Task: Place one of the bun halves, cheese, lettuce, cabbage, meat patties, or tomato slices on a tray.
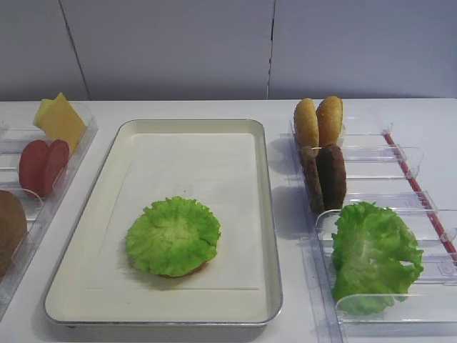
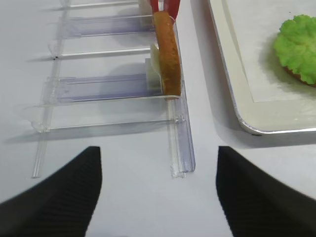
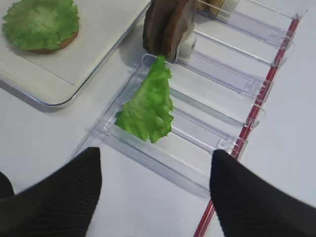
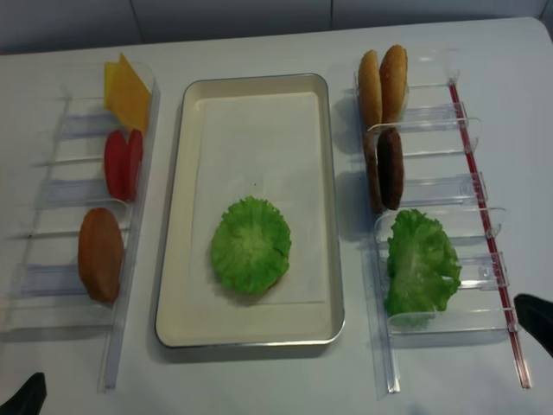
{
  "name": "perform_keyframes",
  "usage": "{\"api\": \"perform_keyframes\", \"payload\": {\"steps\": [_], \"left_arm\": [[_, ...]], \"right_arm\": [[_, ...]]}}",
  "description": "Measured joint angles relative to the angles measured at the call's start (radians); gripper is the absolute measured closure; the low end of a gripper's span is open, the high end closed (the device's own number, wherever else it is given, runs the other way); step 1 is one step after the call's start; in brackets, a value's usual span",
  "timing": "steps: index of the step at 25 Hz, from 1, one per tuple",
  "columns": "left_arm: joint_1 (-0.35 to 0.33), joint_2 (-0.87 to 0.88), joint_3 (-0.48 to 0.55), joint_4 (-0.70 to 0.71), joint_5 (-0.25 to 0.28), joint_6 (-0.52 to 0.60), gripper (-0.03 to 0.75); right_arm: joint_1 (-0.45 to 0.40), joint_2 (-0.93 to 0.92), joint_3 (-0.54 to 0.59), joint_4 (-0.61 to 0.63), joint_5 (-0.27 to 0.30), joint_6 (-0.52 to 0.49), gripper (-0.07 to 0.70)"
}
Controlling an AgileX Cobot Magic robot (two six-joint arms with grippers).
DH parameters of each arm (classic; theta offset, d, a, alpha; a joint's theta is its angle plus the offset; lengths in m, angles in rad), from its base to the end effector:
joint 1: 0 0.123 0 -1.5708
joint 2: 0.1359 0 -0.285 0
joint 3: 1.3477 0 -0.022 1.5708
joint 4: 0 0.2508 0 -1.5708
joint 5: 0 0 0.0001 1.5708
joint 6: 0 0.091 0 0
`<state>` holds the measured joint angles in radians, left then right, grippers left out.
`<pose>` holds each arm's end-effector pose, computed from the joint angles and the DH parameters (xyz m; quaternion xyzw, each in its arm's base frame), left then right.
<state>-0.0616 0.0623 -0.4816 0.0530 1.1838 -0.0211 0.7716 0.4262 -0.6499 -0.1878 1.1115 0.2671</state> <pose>0.0003 0.0045 0.2630 0.0167 0.9014 0.0086 0.4326 0.0492 0.0266 0.3085 -0.2370 0.8917 0.1044 0.3711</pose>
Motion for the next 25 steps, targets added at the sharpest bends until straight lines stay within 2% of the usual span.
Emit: {"api": "perform_keyframes", "payload": {"steps": [6,14,22,25], "left_arm": [[0.000,0.000,0.000,0.000,0.000,0.000,0.233],[0.000,0.000,0.000,0.000,0.000,0.000,0.232],[0.000,0.000,0.000,0.000,0.000,0.000,0.232],[0.000,0.000,0.000,0.000,0.000,0.000,0.232]], "right_arm": [[0.000,-0.186,0.105,0.020,-0.011,-0.003,0.124],[0.000,-0.389,0.121,0.023,-0.033,-0.026,0.125],[0.000,-0.442,0.145,0.041,-0.034,-0.110,0.125],[0.000,-0.442,0.160,0.049,-0.018,-0.147,0.125]]}}
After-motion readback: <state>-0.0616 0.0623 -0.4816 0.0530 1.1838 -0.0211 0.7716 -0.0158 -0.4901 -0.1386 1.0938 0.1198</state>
